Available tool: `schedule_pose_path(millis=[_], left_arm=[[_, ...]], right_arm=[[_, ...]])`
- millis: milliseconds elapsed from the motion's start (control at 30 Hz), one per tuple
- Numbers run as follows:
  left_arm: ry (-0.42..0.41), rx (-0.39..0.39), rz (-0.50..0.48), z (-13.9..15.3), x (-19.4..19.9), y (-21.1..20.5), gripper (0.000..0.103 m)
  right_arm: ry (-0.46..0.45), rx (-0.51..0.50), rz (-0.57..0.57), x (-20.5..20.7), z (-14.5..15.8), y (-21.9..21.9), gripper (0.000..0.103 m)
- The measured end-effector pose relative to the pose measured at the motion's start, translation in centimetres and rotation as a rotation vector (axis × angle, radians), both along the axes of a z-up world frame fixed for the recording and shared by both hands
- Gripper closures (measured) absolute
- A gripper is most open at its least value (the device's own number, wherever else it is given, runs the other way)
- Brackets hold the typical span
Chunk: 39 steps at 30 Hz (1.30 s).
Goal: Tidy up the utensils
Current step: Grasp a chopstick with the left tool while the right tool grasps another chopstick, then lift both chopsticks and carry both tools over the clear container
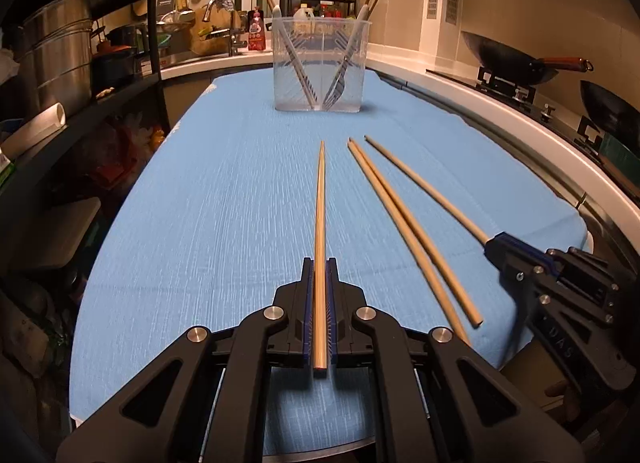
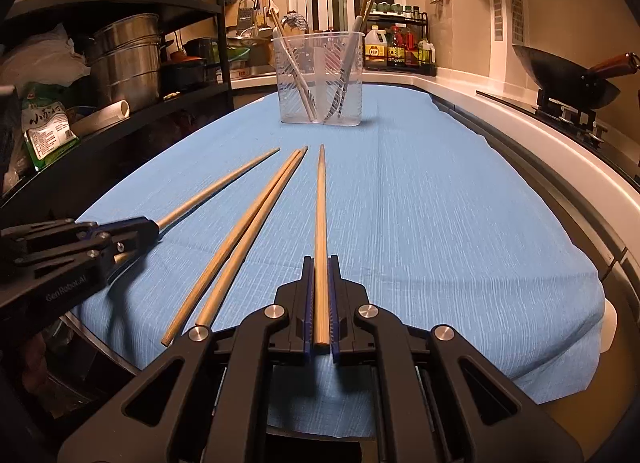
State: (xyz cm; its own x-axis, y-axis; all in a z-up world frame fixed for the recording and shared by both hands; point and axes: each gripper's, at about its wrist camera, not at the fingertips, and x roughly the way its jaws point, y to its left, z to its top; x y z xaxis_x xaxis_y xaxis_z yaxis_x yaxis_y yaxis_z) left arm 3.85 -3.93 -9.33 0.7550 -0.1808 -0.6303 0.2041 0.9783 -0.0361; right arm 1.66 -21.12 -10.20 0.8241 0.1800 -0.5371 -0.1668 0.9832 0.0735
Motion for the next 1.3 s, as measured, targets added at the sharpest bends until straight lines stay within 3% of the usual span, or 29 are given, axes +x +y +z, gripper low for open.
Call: schedule_pose_path(millis=[33, 100, 233, 300, 333, 400, 467, 567, 600, 700, 833, 1067, 1300], left_arm=[[0.004, 0.001, 0.001, -0.2, 0.0, 0.0, 0.097], [-0.019, 0.004, 0.004, -0.3, -0.2, 0.0, 0.097], [-0.058, 0.01, 0.018, -0.5, -0.9, 0.0, 0.093], [-0.086, 0.029, 0.046, -0.7, -1.3, 0.0, 0.057], [-0.099, 0.036, 0.07, -0.8, -1.4, 0.2, 0.049], [-0.123, 0.022, 0.085, -1.1, -1.8, 0.7, 0.045], [-0.133, 0.018, 0.067, -1.1, -2.1, 0.8, 0.052], [-0.131, 0.024, 0.007, -0.9, -2.0, 0.1, 0.086], [-0.131, 0.034, -0.013, -0.8, -2.1, -0.3, 0.097], [-0.125, 0.047, -0.033, -0.5, -2.2, -0.7, 0.097], [-0.178, 0.031, -0.033, 1.3, -3.1, -0.2, 0.097], [-0.258, 0.004, -0.041, 5.1, -3.8, 0.1, 0.097], [-0.268, -0.042, -0.038, 8.8, -2.8, 0.9, 0.097]], right_arm=[[-0.005, 0.005, -0.002, 0.0, -0.1, -0.1, 0.093], [-0.018, 0.013, -0.01, -0.2, -0.2, -0.4, 0.079], [-0.048, 0.015, 0.001, -1.0, -0.4, -0.6, 0.07], [-0.07, 0.007, 0.0, -1.4, -0.6, -0.6, 0.069], [-0.077, 0.007, 0.0, -1.6, -0.6, -0.7, 0.069], [-0.093, 0.003, 0.0, -2.0, -0.7, -0.8, 0.07], [-0.104, 0.001, 0.003, -2.3, -0.8, -0.8, 0.074], [-0.11, -0.007, 0.038, -2.7, -0.8, -0.3, 0.095], [-0.112, -0.019, 0.042, -2.8, -0.8, -0.1, 0.096], [-0.108, -0.031, 0.044, -2.8, -0.6, 0.2, 0.096], [-0.11, -0.027, 0.042, -3.0, 0.2, 0.0, 0.096], [-0.189, -0.027, 0.049, -3.6, 3.4, 0.2, 0.096], [-0.224, -0.022, 0.032, -2.5, 6.9, -0.3, 0.096]])
